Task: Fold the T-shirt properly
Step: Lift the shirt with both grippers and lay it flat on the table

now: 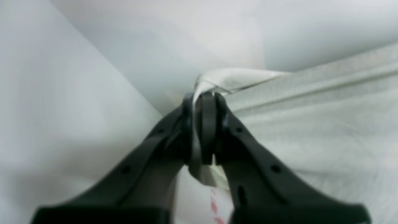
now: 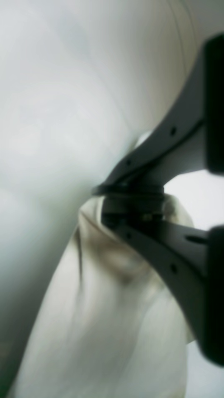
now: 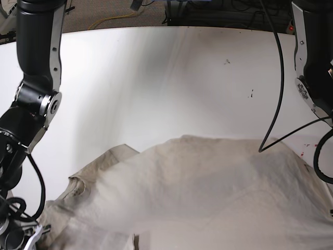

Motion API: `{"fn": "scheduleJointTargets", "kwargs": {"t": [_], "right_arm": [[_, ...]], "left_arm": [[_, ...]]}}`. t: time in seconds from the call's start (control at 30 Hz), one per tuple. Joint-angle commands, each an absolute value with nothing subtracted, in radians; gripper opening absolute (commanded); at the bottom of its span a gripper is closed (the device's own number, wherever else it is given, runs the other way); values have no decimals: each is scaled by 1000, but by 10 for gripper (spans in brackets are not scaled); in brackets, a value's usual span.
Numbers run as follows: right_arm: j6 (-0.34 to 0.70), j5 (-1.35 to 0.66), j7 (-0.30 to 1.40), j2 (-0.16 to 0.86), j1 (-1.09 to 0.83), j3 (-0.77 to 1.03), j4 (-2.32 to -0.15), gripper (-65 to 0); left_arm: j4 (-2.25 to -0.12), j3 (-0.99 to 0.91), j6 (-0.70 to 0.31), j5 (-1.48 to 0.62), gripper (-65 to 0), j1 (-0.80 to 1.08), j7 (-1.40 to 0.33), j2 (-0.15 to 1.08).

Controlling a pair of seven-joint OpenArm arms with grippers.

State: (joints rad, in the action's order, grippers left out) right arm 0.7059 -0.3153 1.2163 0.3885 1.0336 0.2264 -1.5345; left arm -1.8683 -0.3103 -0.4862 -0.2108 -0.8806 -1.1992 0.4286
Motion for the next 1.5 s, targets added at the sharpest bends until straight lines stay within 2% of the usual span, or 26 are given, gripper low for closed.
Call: {"fn": "scheduleJointTargets", "kwargs": {"t": [0.0,0.17,0.3,0.57,0.8,0.9,1.07,1.27,1.47], "right_arm": [[698,-309,1194,418,1130,182,-1546,-650],[698,-315,1233,426,1187,154,-1573,-650],[698,-318,1270,426,1141,156,-1616,-650],[698,-320,1271,409,809,285,-1774,-650],[698,-320,1271,338,527,417,-1870,-650],[698,-320,1271,308,404,466,-1908,-650],[698,-321,1273,236,252,550,-1945,-650],[698,-463,1274,180,88,644,-1952,-650],[698,-562,1333,107,-19,711,-1937,-650]], "left_arm": [[-1857,-318,-476,-183,-650,-949,-1178,455],[-1853,-318,-478,-185,-650,-975,-1179,456],[-1856,-320,-492,-186,-650,-932,-1204,456],[-1952,-326,-550,-186,-650,-699,-1204,447],[-1995,-363,-590,-188,-650,-449,-1204,423],[-2002,-435,-633,-188,-650,-323,-1204,398],[-2005,-446,-680,-186,-650,-139,-1204,397],[-2008,-513,-682,-188,-650,53,-1201,346],[-2005,-558,-684,-186,-650,162,-1199,321]]}}
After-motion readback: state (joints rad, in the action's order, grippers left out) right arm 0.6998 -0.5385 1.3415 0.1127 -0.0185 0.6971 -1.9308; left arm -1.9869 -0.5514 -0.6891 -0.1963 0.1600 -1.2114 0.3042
